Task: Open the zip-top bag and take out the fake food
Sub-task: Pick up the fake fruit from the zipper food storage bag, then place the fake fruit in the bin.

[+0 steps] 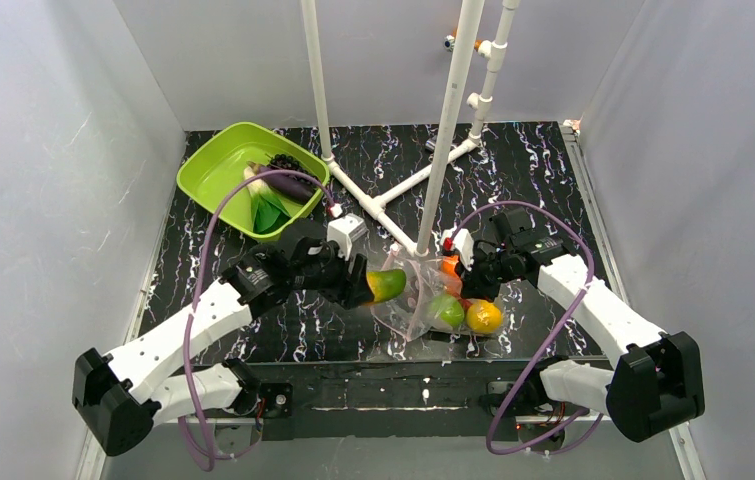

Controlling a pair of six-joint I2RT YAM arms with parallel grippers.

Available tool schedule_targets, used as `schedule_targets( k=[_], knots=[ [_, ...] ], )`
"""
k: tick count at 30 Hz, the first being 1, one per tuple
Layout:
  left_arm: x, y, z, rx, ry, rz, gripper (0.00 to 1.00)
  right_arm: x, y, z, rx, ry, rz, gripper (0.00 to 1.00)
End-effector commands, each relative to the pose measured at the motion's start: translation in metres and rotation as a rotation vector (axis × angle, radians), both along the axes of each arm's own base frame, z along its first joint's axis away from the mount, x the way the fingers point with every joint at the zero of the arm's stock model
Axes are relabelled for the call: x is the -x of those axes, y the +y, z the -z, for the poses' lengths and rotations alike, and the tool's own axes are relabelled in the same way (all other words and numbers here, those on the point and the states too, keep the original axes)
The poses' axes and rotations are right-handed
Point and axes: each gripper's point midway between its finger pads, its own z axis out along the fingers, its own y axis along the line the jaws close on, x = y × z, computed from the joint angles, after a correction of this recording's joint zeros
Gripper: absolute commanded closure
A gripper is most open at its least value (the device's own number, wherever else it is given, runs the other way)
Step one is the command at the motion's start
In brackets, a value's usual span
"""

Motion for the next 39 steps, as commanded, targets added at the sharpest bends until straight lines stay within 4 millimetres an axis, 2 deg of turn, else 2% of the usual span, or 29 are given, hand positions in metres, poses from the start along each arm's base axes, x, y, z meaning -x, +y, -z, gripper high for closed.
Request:
schedule_targets(
  k=[1, 7, 9, 14, 17, 20, 22, 26, 28, 29, 32, 39],
  knots=[
    [-0.012, 0.014, -0.02, -0.005, -0.065, -0.05, 1.0, -0.002, 0.004, -0.008, -0.039, -0.034, -0.016, 0.99],
    [-0.028, 0.04, -0.027, -0.025, -0.116, -0.154, 1.0, -0.003, 0.004, -0.007, -0.041, -0.033, -0.015, 0.99],
    [-0.04, 0.055, -0.031, -0.036, -0.143, -0.219, 1.0, -0.002, 0.004, -0.007, -0.042, -0.033, -0.014, 0.99],
    [-0.103, 0.12, -0.045, -0.06, -0.244, -0.512, 1.0, -0.002, 0.004, -0.009, -0.05, -0.042, -0.012, 0.99],
    [-0.134, 0.144, -0.045, -0.017, -0.243, -0.644, 1.0, -0.002, 0.004, -0.01, -0.056, -0.045, -0.011, 0.99],
    [-0.162, 0.169, -0.037, -0.022, -0.229, -0.767, 1.0, -0.001, 0.004, -0.011, -0.059, -0.046, -0.009, 0.99],
    [-0.186, 0.192, -0.03, -0.035, -0.23, -0.87, 1.0, 0.0, 0.004, -0.012, -0.064, -0.048, -0.01, 0.99],
    [-0.215, 0.223, -0.017, -0.045, -0.175, -1.008, 1.0, 0.0, 0.004, -0.012, -0.067, -0.047, -0.009, 0.99],
    [-0.225, 0.237, -0.012, -0.045, -0.15, -1.08, 1.0, 0.0, 0.005, -0.012, -0.069, -0.047, -0.01, 0.99],
    [-0.231, 0.252, -0.009, -0.046, -0.133, -1.141, 1.0, 0.0, 0.005, -0.013, -0.071, -0.047, -0.01, 0.99],
    [-0.248, 0.273, -0.002, -0.069, -0.089, -1.243, 1.0, 0.0, 0.005, -0.013, -0.073, -0.047, -0.009, 0.99],
    [-0.269, 0.298, 0.013, -0.166, -0.022, -1.369, 1.0, 0.001, 0.005, -0.013, -0.078, -0.04, -0.009, 0.99]
  ],
)
